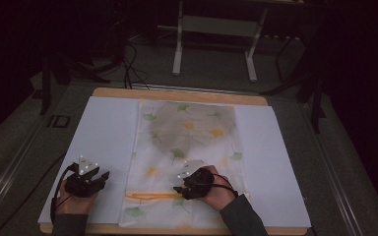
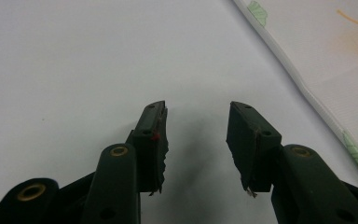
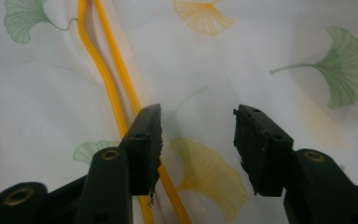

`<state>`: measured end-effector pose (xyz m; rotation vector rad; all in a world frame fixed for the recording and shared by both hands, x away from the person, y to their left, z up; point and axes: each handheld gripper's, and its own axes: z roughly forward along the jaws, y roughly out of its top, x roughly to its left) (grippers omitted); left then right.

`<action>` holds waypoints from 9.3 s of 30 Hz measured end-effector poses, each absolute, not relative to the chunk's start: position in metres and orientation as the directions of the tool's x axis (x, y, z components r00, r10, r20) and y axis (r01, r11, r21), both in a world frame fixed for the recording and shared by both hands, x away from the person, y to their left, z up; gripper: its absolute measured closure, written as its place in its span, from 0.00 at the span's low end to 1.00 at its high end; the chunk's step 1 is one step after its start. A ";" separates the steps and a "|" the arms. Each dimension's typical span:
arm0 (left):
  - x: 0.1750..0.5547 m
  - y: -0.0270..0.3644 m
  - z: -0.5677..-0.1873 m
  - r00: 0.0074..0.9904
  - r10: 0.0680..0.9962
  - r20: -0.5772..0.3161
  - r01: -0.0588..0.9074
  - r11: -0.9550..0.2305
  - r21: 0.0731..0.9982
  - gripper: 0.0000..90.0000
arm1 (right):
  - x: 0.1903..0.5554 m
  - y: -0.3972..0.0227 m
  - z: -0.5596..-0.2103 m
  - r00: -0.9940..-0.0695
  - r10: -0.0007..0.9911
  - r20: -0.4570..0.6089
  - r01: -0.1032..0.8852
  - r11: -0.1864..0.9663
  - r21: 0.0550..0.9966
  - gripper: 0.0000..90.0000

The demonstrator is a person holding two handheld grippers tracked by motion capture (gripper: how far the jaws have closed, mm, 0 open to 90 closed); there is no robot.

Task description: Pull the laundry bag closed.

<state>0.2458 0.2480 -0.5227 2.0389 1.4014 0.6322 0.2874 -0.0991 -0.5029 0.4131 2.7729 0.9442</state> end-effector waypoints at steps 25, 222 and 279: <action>0.246 0.246 -0.523 0.367 0.927 0.080 0.652 -0.318 0.689 0.66 | 0.285 -0.055 -0.507 -0.971 0.228 -0.070 0.141 0.785 0.603 0.60; 0.221 0.212 -0.523 0.619 0.700 -0.358 0.707 -0.298 0.641 0.98 | 0.275 0.001 -0.522 -0.996 0.067 -0.063 0.019 0.819 0.574 0.94; 0.219 0.221 -0.517 0.612 0.700 -0.369 0.693 -0.249 0.676 0.98 | 0.275 -0.047 -0.515 -0.989 0.108 -0.100 0.048 0.880 0.472 0.94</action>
